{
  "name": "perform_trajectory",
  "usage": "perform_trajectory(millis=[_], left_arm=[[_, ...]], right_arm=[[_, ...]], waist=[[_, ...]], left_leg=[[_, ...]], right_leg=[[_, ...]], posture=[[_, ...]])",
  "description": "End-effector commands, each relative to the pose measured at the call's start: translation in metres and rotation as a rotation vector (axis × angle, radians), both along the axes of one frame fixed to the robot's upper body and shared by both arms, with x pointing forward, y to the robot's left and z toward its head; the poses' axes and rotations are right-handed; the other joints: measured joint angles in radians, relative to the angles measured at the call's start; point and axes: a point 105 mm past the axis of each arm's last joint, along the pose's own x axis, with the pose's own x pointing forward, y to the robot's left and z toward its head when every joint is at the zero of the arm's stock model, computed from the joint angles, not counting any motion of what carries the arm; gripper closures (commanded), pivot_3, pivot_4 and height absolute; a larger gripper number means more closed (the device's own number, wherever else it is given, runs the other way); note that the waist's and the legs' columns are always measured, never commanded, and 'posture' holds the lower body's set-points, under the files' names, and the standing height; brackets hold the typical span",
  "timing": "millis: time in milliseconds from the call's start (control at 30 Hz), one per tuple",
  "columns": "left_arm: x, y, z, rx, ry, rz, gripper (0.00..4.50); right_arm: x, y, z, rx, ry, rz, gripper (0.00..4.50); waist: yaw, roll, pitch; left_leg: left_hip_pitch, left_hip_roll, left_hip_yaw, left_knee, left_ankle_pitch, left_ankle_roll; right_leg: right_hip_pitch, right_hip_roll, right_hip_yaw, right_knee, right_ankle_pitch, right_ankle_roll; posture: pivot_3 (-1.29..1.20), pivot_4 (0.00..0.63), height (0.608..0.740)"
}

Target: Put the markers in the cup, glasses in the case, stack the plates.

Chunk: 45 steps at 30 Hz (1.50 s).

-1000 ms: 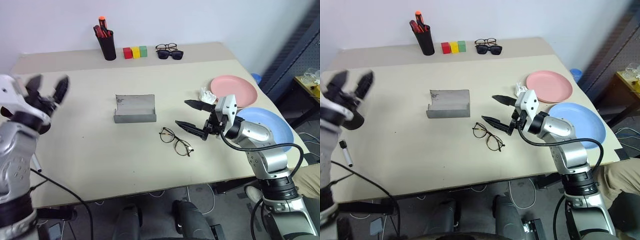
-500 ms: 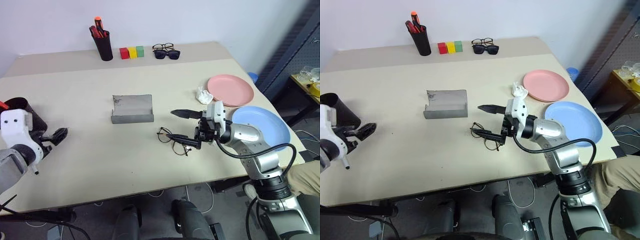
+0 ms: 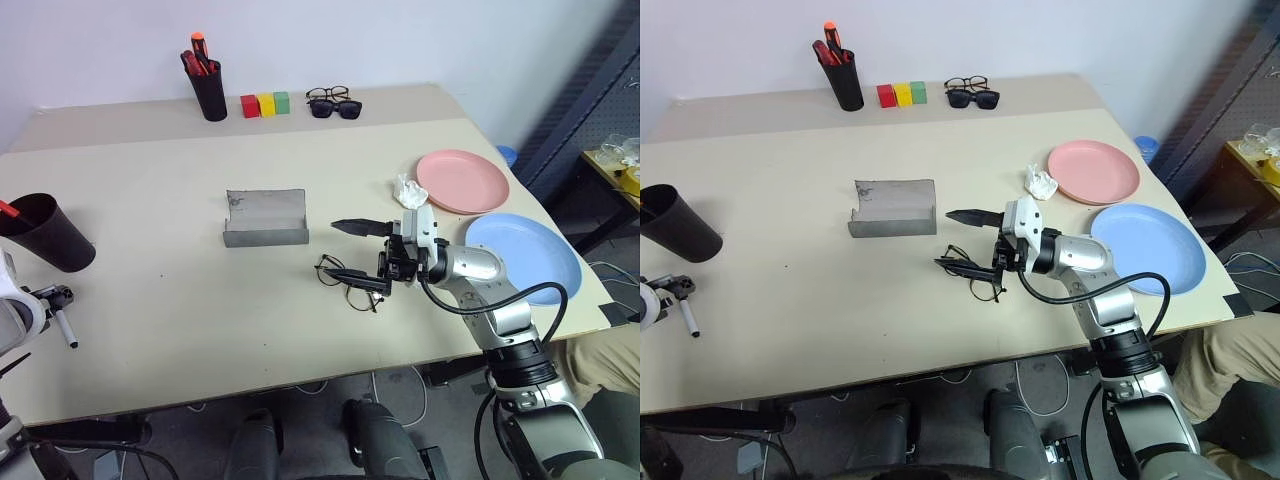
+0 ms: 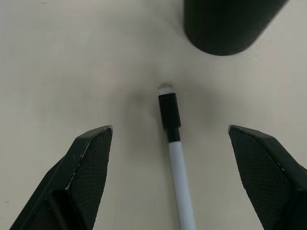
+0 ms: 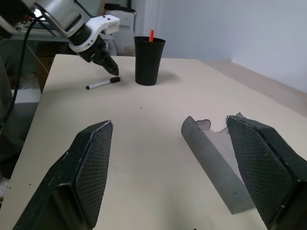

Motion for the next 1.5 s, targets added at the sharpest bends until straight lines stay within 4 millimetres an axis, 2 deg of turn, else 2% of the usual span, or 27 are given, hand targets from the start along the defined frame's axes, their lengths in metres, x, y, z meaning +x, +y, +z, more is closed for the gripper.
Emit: perform_trajectory(millis=[33,167,267,467,500,667,700,833,867,933,1000,1100,1233,1333,1500], left_arm=[[0.003,0.002,-0.001,0.016,0.013,0.014,0.54],[0.003,0.011,-0.019,0.006,0.060,0.056,0.54],[-0.001,0.019,-0.031,0.018,0.119,0.089,1.33],[-0.004,0.020,-0.041,0.004,0.138,0.085,4.29],[-0.005,0.020,-0.041,0.009,0.137,0.082,4.44],[-0.005,0.008,-0.037,0.013,0.096,0.008,4.44],[-0.002,-0.001,-0.032,0.015,0.071,-0.057,4.44],[0.005,-0.068,0.003,0.048,-0.129,-0.476,4.44],[0.007,-0.085,0.017,0.108,-0.198,-0.575,4.44],[0.008,-0.105,0.032,0.188,-0.277,-0.688,4.44],[0.016,-0.116,0.051,0.268,-0.380,-0.738,4.44],[0.043,-0.098,0.099,0.465,-0.630,-0.596,4.44],[0.051,-0.070,0.141,0.648,-0.895,-0.335,4.44],[0.059,-0.050,0.150,0.806,-0.903,-0.255,4.44],[0.058,-0.022,0.163,0.952,-1.016,-0.103,4.44]], right_arm=[[-0.001,-0.003,0.006,0.020,-0.039,-0.015,0.64],[-0.002,-0.006,0.006,0.023,-0.039,-0.034,0.64],[-0.002,-0.009,0.006,0.019,-0.038,-0.047,0.64],[-0.001,-0.013,0.008,0.017,-0.034,-0.065,0.64],[-0.001,-0.013,0.008,0.016,-0.034,-0.066,0.64],[0.001,-0.013,0.008,0.014,-0.029,-0.072,0.64],[0.001,-0.013,0.008,0.015,-0.028,-0.073,0.64],[0.004,-0.013,0.010,0.023,-0.023,-0.080,0.64],[0.005,-0.013,0.010,0.024,-0.022,-0.081,0.64],[0.006,-0.012,0.010,0.025,-0.022,-0.083,0.64],[0.008,-0.012,0.011,0.027,-0.024,-0.085,0.64],[0.011,-0.011,0.013,0.032,-0.035,-0.096,0.64],[0.013,-0.010,0.015,0.041,-0.040,-0.105,0.64],[0.015,-0.009,0.016,0.043,-0.046,-0.111,0.64],[0.016,-0.010,0.017,0.047,-0.055,-0.127,0.64]], waist=[[0.000,0.000,0.000],[0.000,0.000,0.000],[-0.001,0.001,0.000],[-0.017,0.002,-0.001],[-0.020,0.002,-0.001],[-0.027,0.003,-0.001],[-0.026,0.003,-0.001],[-0.021,0.001,0.000],[-0.017,-0.001,0.001],[-0.013,-0.002,0.000],[-0.010,-0.001,0.001],[-0.003,0.000,0.001],[-0.001,0.000,0.001],[0.003,0.000,0.000],[0.011,0.000,0.000]], left_leg=[[0.000,0.000,0.000,0.000,0.000,0.000],[0.000,0.000,0.000,0.000,0.000,0.000],[0.001,0.000,0.000,0.000,0.000,0.000],[0.003,0.000,0.000,-0.002,0.000,0.000],[0.003,0.000,0.000,-0.002,0.000,0.000],[0.003,0.000,0.000,-0.004,0.000,0.000],[0.003,0.000,0.000,-0.004,0.000,0.000],[0.001,0.000,0.001,-0.004,0.000,0.000],[0.000,0.000,0.001,-0.004,0.000,0.000],[-0.001,0.000,0.001,-0.003,0.000,-0.001],[-0.001,0.000,0.001,-0.003,-0.002,-0.003],[-0.001,0.000,-0.001,-0.003,-0.002,-0.004],[-0.001,0.000,0.001,-0.003,0.000,0.000],[-0.003,0.000,0.001,-0.003,-0.001,-0.001],[-0.009,0.000,0.000,-0.003,-0.001,-0.001]], right_leg=[[0.000,0.000,0.000,0.000,0.000,0.000],[0.000,0.000,0.000,0.000,0.000,0.000],[0.000,0.000,0.000,0.001,0.000,0.000],[0.000,0.000,0.000,0.002,0.000,0.000],[0.000,0.000,0.000,0.002,0.000,0.000],[0.000,0.000,0.000,0.002,0.000,0.000],[0.000,0.000,0.001,0.002,0.000,0.000],[-0.001,-0.002,0.001,0.000,0.000,0.000],[-0.002,-0.002,0.001,0.000,-0.001,0.000],[-0.003,-0.003,0.001,-0.001,0.000,-0.001],[-0.002,-0.003,0.001,-0.003,0.000,-0.002],[-0.001,-0.001,-0.001,-0.010,0.003,-0.005],[0.001,-0.001,0.000,-0.013,0.004,-0.005],[0.000,0.000,0.000,-0.013,0.003,-0.003],[-0.006,0.000,-0.001,-0.011,0.003,-0.001]], posture=[[0.00,0.150,0.740],[0.00,0.150,0.740],[0.00,0.150,0.740],[0.00,0.150,0.740],[0.00,0.150,0.740],[0.00,0.150,0.740],[0.00,0.150,0.740],[0.00,0.150,0.740],[0.00,0.150,0.740],[0.00,0.150,0.740],[0.00,0.150,0.740],[0.00,0.150,0.740],[0.00,0.150,0.740],[0.00,0.150,0.740],[0.00,0.150,0.740]])
